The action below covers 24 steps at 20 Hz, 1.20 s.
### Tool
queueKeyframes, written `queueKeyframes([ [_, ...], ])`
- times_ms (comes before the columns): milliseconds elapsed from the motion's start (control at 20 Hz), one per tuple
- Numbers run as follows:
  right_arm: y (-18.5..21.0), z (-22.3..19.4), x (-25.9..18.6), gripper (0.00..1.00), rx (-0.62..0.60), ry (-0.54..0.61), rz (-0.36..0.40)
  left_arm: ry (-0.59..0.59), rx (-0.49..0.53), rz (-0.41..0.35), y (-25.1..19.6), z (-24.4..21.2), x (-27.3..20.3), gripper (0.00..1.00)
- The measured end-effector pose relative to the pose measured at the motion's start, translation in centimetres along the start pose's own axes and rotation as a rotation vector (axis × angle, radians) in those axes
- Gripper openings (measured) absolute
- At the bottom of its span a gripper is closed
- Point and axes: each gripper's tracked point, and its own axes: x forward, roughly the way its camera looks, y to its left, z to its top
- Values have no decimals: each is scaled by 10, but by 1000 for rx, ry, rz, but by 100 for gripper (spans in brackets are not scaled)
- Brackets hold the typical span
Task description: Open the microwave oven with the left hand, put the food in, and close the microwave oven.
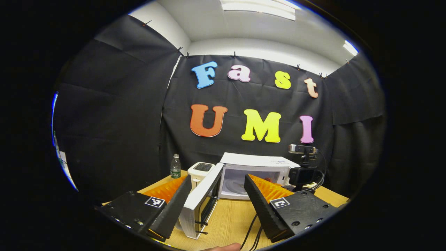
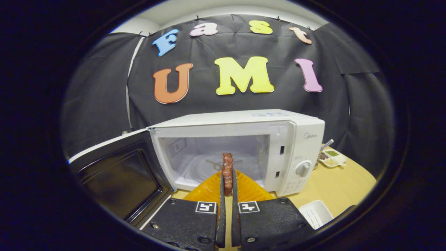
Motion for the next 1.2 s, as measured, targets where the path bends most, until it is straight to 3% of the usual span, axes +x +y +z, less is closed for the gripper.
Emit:
queueKeyframes([
  [150, 15, -1, 34, 10, 32, 10, 16, 21, 10, 32, 10, -8, 4, 93],
  [450, 40, -2, 91, 10, 228, 62, 87, 49, 22, 76, 25, -16, 5, 93],
  [500, 40, -4, 99, 10, 262, 77, 84, 53, 22, 76, 25, -16, 6, 93],
  [550, 38, -6, 105, 2, 298, 87, 80, 60, 14, 66, 22, -16, 7, 94],
  [600, 37, -9, 112, 2, 330, 95, 64, 66, 2, 50, 19, -15, 6, 93],
  [650, 33, -10, 120, 3, 326, 100, 46, 69, -8, 37, 16, -13, 4, 94],
  [700, 27, -10, 129, 12, 307, 96, 28, 68, -10, 32, 15, -11, 3, 94],
  [750, 23, -11, 134, 12, 296, 89, 20, 62, -4, 33, 15, -9, 5, 94],
  [800, 23, -10, 136, 4, 297, 85, 26, 57, 5, 39, 17, -8, 4, 93],
  [850, 24, -10, 139, 13, 296, 85, 37, 54, 10, 45, 18, -8, 5, 93],
  [1000, 20, -8, 143, 15, 265, 71, 32, 63, 3, 42, 15, -9, 4, 94],
  [1100, 7, 0, 142, 22, 250, 15, -23, 79, -11, 26, 11, -12, 5, 94],
  [1200, 5, 6, 139, 66, 292, -14, -13, 90, -24, 11, 5, -14, 7, 94],
])
